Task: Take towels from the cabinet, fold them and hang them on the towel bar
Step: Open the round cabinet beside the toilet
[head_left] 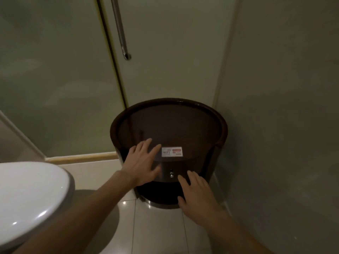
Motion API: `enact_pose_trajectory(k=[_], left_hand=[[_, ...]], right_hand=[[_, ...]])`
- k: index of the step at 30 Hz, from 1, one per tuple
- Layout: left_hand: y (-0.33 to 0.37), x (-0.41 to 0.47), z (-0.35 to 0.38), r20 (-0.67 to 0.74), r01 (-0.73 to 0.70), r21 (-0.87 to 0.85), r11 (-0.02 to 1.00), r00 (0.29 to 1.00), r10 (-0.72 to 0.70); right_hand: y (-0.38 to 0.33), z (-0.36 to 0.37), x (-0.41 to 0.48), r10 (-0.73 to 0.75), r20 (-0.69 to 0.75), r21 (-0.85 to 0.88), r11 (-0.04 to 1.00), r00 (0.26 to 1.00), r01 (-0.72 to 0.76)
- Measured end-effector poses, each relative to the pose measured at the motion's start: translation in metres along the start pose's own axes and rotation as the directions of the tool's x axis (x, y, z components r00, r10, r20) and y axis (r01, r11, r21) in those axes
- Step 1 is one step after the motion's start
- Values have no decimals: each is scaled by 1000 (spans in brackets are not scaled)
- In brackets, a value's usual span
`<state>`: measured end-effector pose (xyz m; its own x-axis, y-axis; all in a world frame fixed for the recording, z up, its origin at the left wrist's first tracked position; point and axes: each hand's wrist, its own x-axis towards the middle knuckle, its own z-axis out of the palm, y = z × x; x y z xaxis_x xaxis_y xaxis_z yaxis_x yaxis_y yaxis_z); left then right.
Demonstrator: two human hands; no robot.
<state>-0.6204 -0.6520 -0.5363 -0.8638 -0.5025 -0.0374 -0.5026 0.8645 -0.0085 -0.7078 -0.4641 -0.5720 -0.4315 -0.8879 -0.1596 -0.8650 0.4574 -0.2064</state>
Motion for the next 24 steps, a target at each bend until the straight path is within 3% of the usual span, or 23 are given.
enact_pose_trajectory(k=[5,11,16,24], left_hand=[[-17,33,65,-101,-7,68,998,995,14],[-35,69,102,-196,22,-2,1000,980,-22],[-41,90,118,-216,8,-91,996,976,-28],[-39,108,136,-169,69,-111,991,982,-88]], right_hand=[[15,74,35,-53,-41,-85,995,998,50],[30,129,83,-156,-184,-179,976,970,123],[30,161,108,-210,-298,-252,958,931,135],[25,174,132,-159,-379,-244,968,912,67]])
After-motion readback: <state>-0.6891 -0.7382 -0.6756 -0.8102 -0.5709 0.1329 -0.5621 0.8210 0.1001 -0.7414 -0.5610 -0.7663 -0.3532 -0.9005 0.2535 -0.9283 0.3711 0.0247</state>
